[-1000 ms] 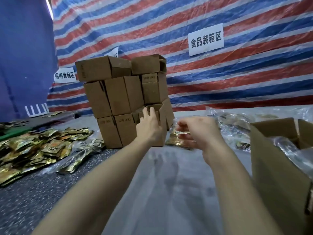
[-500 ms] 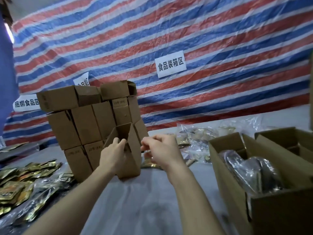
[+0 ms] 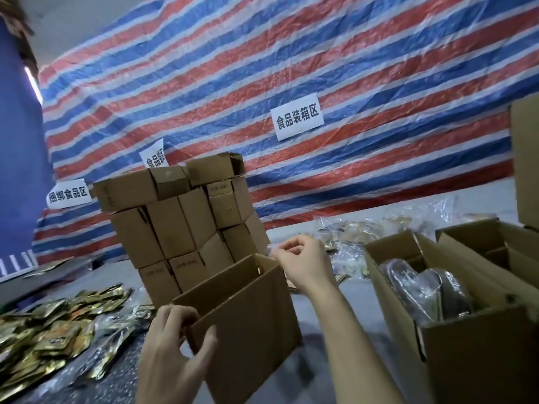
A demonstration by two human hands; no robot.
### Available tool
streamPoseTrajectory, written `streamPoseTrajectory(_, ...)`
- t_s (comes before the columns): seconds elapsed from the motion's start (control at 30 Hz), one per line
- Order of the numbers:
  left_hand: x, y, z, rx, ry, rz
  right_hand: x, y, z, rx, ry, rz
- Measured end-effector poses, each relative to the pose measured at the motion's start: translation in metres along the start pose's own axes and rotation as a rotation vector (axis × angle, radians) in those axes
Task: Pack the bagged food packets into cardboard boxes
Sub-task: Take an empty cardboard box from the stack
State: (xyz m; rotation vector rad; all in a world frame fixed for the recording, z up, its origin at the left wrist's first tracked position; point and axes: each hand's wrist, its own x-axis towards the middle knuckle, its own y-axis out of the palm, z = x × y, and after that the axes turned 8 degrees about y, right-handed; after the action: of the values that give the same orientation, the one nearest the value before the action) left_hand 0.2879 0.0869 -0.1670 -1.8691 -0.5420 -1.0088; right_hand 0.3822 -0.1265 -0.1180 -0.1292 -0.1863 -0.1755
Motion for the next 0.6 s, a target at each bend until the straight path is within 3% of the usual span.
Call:
streamPoseTrajectory(0.13, -0.009, 0.001, -0.001, -0.089, -0.041, -0.134, 0.000, -0.003, 0.001, -0.068, 0.050, 0.073)
streamPoseTrajectory(0.23, -0.025, 0.015, 0.011, -0.285, -0.331, -0.170, -0.001, 0.000, -0.002, -0.151, 0.085, 0.111)
streamPoseTrajectory(0.33, -0.041, 0.028, 0.026, -0.492, -0.556, -0.056, -0.002, 0.002, -0.003, -0.191, 0.096, 0.114)
streamPoseTrajectory(0.43, -0.052, 0.031, 0.040, -0.725, -0.625, 0.073, -0.002, 0.006, -0.001, -0.159, 0.118, 0.145)
streamPoseTrajectory(0.6, -0.060, 0.033, 0.055, -0.891, -0.628, 0.015, -0.003, 0.010, -0.002, -0.170, 0.101, 0.149)
